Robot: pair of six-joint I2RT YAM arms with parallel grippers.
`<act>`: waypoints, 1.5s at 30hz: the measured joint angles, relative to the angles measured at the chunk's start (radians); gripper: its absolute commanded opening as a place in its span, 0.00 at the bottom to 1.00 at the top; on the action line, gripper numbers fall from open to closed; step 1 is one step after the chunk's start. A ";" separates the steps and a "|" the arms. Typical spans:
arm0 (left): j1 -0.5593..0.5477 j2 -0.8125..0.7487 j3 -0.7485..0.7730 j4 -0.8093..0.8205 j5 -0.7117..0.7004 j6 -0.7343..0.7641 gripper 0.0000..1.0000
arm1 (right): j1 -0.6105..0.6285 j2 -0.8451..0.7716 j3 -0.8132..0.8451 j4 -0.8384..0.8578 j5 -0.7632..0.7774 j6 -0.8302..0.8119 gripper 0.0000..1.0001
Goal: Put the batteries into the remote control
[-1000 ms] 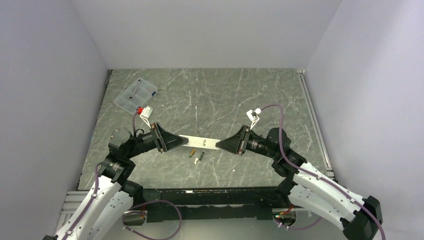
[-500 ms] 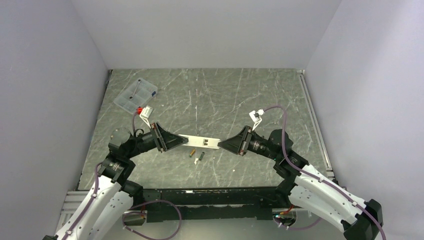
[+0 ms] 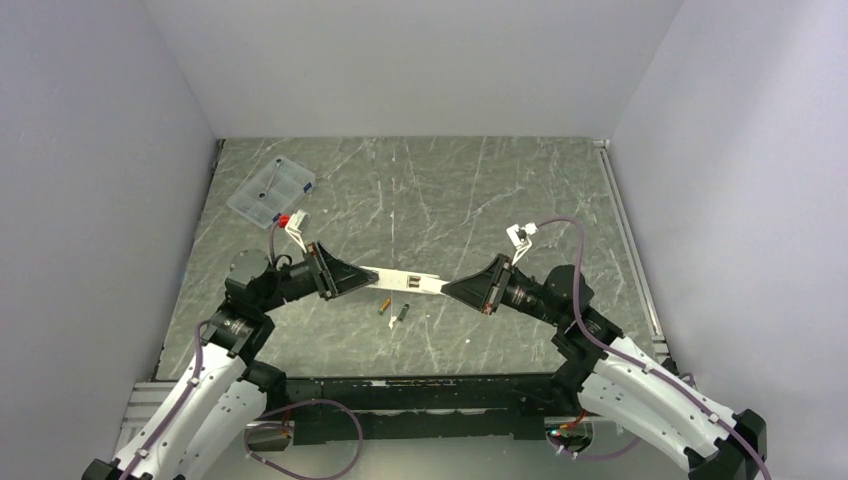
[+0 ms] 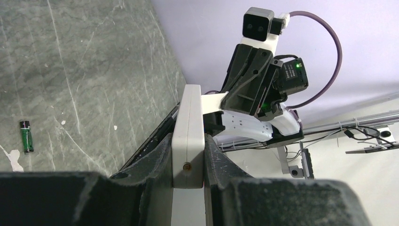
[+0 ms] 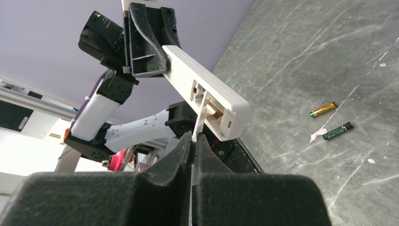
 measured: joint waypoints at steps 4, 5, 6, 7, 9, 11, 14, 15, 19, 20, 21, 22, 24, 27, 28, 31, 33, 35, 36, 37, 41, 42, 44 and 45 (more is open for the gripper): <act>0.000 0.001 -0.005 -0.003 -0.003 -0.002 0.00 | 0.000 -0.022 0.000 -0.016 0.004 -0.002 0.00; 0.000 0.001 -0.005 -0.003 -0.003 -0.002 0.00 | 0.000 -0.032 0.000 -0.023 0.008 -0.005 0.00; 0.000 0.001 -0.005 -0.005 -0.003 -0.002 0.00 | 0.000 -0.042 0.000 -0.030 0.014 -0.010 0.00; 0.000 0.001 -0.005 -0.009 -0.004 -0.001 0.00 | 0.000 -0.052 0.000 -0.042 0.020 -0.016 0.00; 0.000 0.004 -0.005 -0.015 -0.004 0.004 0.00 | 0.000 -0.070 0.004 -0.077 0.035 -0.033 0.00; 0.000 0.008 -0.005 -0.029 -0.005 0.015 0.00 | 0.000 -0.084 0.019 -0.133 0.058 -0.058 0.00; 0.000 0.026 -0.002 -0.077 -0.006 0.045 0.00 | 0.000 -0.096 0.056 -0.224 0.105 -0.101 0.00; 0.000 0.034 0.001 -0.098 -0.008 0.055 0.00 | 0.000 -0.097 0.072 -0.260 0.124 -0.119 0.00; 0.000 0.082 0.033 -0.187 -0.019 0.109 0.00 | 0.000 -0.087 0.128 -0.375 0.208 -0.196 0.00; 0.000 0.097 0.046 -0.212 -0.023 0.126 0.00 | 0.000 -0.082 0.137 -0.396 0.232 -0.216 0.00; 0.000 0.112 0.063 -0.235 -0.025 0.144 0.00 | 0.000 -0.073 0.143 -0.413 0.251 -0.232 0.00; 0.000 0.126 0.080 -0.256 -0.028 0.160 0.00 | 0.000 -0.060 0.150 -0.430 0.270 -0.249 0.00; 0.000 0.161 0.125 -0.301 -0.035 0.203 0.00 | 0.000 -0.011 0.155 -0.465 0.321 -0.291 0.00; 0.000 0.198 0.172 -0.356 -0.045 0.256 0.00 | -0.006 0.071 0.156 -0.480 0.370 -0.331 0.00; 0.000 0.215 0.187 -0.367 -0.050 0.276 0.00 | -0.011 0.097 0.156 -0.478 0.385 -0.341 0.00; 0.000 0.244 0.203 -0.385 -0.064 0.314 0.00 | -0.050 0.180 0.154 -0.476 0.402 -0.365 0.00; 0.001 0.262 0.206 -0.396 -0.069 0.336 0.00 | -0.110 0.217 0.149 -0.465 0.397 -0.375 0.00; 0.001 0.286 0.210 -0.401 -0.072 0.356 0.00 | -0.187 0.250 0.134 -0.434 0.372 -0.378 0.00; 0.001 0.297 0.211 -0.403 -0.072 0.364 0.00 | -0.225 0.267 0.126 -0.417 0.358 -0.378 0.00; 0.001 0.312 0.214 -0.406 -0.075 0.375 0.00 | -0.259 0.283 0.115 -0.399 0.345 -0.377 0.00; 0.001 0.336 0.217 -0.425 -0.085 0.411 0.00 | -0.403 0.356 0.057 -0.310 0.246 -0.359 0.00; 0.001 0.338 0.218 -0.434 -0.088 0.420 0.00 | -0.441 0.377 0.041 -0.283 0.208 -0.349 0.00; 0.001 0.339 0.222 -0.444 -0.093 0.438 0.00 | -0.520 0.428 0.012 -0.222 0.131 -0.322 0.00; 0.001 0.339 0.225 -0.447 -0.094 0.444 0.00 | -0.562 0.457 -0.003 -0.183 0.087 -0.307 0.00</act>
